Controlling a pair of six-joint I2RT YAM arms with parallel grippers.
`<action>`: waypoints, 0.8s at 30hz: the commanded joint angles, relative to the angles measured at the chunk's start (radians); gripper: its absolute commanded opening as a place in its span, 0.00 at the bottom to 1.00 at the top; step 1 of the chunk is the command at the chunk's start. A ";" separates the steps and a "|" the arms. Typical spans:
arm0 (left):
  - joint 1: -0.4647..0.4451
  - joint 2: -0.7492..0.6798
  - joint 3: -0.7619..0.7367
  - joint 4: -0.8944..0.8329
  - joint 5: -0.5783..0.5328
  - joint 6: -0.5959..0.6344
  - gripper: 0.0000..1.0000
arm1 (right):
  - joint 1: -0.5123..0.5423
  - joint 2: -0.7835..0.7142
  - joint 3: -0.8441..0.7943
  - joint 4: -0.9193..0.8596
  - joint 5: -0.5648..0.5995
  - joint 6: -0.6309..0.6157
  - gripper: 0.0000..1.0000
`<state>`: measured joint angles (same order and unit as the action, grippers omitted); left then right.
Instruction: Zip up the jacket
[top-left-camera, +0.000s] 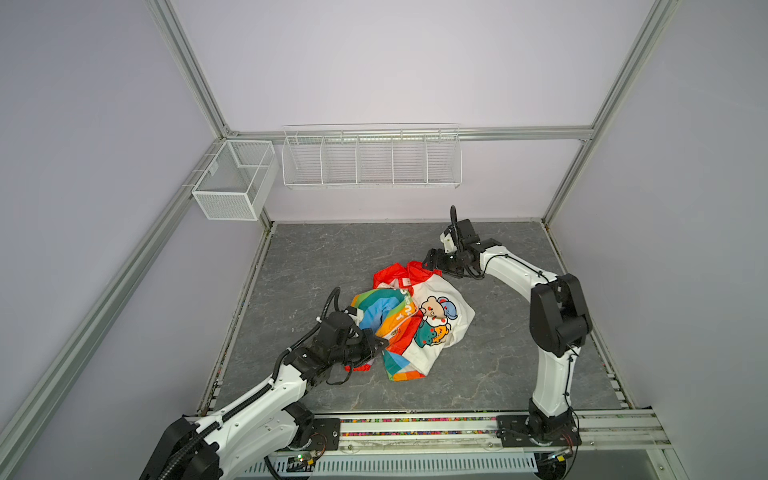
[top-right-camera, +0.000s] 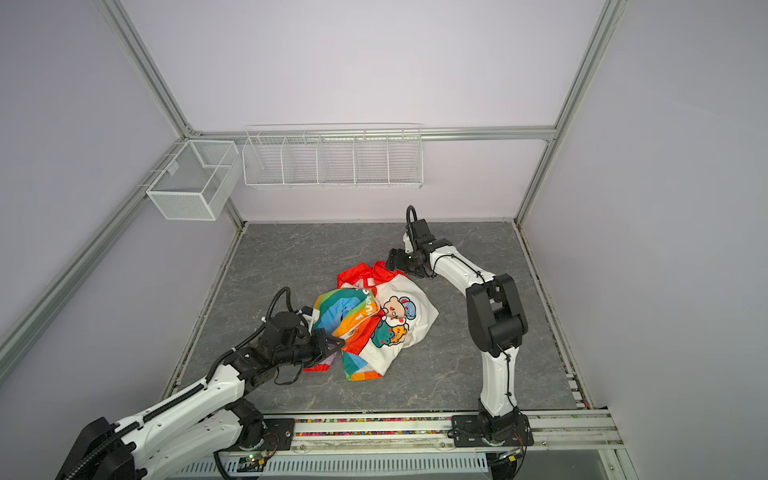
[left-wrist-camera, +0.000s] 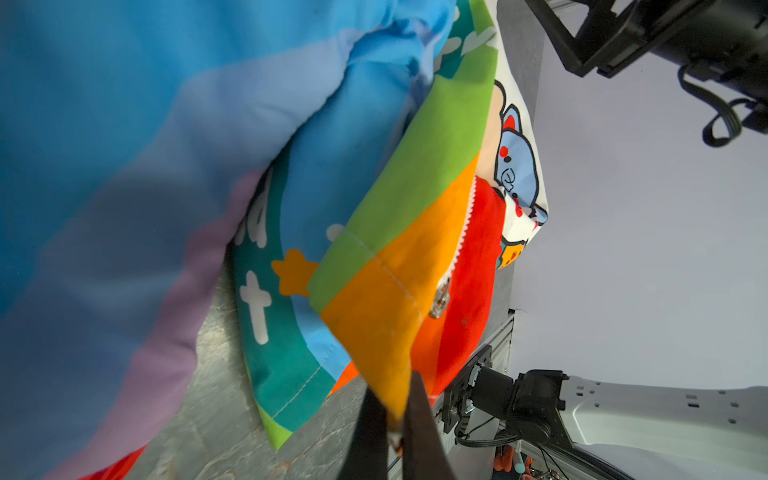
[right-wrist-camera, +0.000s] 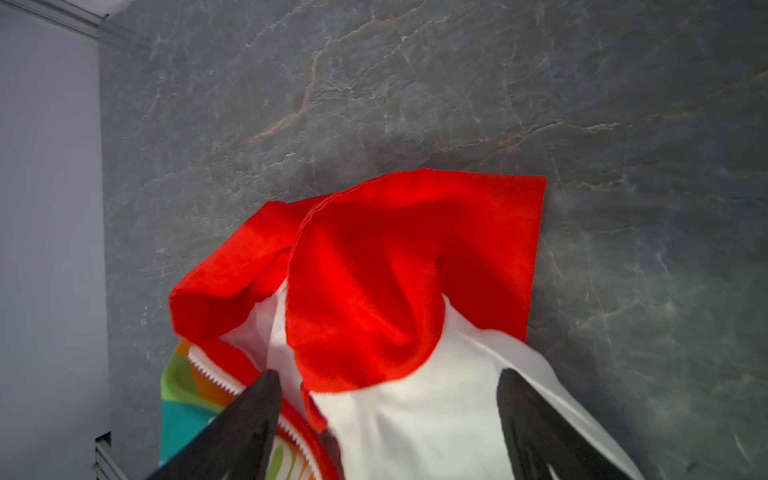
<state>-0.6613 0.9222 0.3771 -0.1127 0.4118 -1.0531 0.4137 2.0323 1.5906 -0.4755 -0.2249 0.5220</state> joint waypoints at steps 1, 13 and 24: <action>-0.003 -0.012 -0.026 0.030 -0.014 -0.022 0.00 | -0.010 0.059 0.055 -0.030 0.011 -0.019 0.84; -0.003 0.009 -0.027 0.079 -0.016 -0.022 0.00 | -0.077 0.147 0.086 -0.005 -0.020 -0.009 0.79; -0.003 0.014 -0.016 0.082 -0.024 -0.022 0.00 | -0.080 0.249 0.116 0.088 -0.142 0.061 0.62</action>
<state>-0.6613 0.9371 0.3531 -0.0490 0.4011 -1.0653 0.3317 2.2467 1.7027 -0.4175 -0.3210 0.5602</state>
